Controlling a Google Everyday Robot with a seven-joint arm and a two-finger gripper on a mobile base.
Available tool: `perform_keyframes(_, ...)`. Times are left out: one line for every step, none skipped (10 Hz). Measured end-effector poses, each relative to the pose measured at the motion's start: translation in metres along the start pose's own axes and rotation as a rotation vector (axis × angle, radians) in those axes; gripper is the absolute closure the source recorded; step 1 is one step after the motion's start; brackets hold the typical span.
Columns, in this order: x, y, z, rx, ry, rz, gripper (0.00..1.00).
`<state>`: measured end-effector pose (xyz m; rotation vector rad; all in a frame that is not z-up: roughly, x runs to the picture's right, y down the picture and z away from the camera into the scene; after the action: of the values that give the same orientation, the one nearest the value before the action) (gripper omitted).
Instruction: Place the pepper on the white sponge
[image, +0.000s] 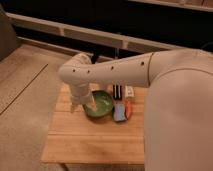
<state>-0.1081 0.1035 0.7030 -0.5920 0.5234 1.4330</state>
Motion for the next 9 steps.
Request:
perform_keyframes(0.0000,0.0000,0.0000,0.000,0.000,0.000,0.35)
perform_keyframes(0.0000,0.0000,0.0001,0.000,0.000,0.000,0.35)
perform_keyframes(0.0000,-0.0001,0.0001,0.000,0.000,0.000,0.35)
perform_keyframes(0.0000,0.0000,0.0001,0.000,0.000,0.000,0.35)
perform_keyframes(0.0000,0.0000,0.0001,0.000,0.000,0.000,0.35)
perform_keyframes(0.0000,0.0000,0.0001,0.000,0.000,0.000,0.35)
perform_keyframes(0.0000,0.0000,0.0001,0.000,0.000,0.000,0.35)
perform_keyframes(-0.0007,0.0002,-0.0001,0.002,-0.003,-0.003,0.35)
perform_keyframes(-0.0047,-0.0012,-0.0009,0.006,-0.018,-0.007,0.35)
